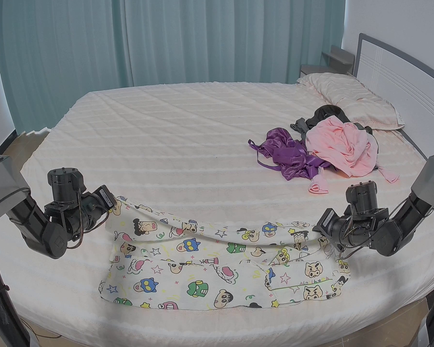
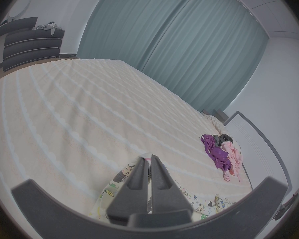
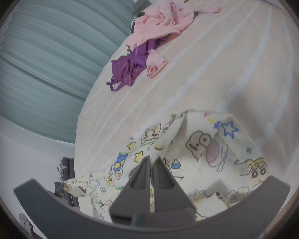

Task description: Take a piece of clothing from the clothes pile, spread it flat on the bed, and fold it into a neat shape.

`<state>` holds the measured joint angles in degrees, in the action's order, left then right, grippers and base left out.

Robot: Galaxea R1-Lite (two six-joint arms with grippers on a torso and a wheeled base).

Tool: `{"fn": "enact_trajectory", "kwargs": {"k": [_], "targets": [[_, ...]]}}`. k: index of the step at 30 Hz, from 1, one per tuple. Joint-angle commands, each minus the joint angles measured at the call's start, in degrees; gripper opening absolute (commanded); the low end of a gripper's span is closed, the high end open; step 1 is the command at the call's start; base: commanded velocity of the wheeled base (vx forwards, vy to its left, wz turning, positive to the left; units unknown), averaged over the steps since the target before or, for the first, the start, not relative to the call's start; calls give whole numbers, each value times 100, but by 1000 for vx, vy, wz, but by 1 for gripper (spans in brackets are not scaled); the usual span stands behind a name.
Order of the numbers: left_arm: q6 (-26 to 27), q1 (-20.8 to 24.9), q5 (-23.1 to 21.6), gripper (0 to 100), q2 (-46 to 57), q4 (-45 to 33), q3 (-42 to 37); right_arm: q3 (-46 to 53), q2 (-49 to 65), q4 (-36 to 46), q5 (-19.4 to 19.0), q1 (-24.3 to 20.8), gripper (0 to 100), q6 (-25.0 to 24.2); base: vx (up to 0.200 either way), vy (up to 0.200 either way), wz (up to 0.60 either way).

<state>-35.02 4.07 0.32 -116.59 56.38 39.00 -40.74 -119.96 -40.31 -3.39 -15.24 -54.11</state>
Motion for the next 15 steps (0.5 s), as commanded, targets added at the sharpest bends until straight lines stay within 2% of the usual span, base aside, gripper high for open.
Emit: {"fn": "enact_trajectory", "kwargs": {"k": [1,11,15], "targets": [[39,-3,3,0,-30,-48,152,-74,201,-55,-13,188,0,-11,0,0,0],[13,-38,30,0,-109,-549,758,110,139,-1251,49,267,0,-134,0,0,0],[13,-38,241,0,-259,-549,917,198,122,-1611,58,267,0,-134,0,0,0]]}}
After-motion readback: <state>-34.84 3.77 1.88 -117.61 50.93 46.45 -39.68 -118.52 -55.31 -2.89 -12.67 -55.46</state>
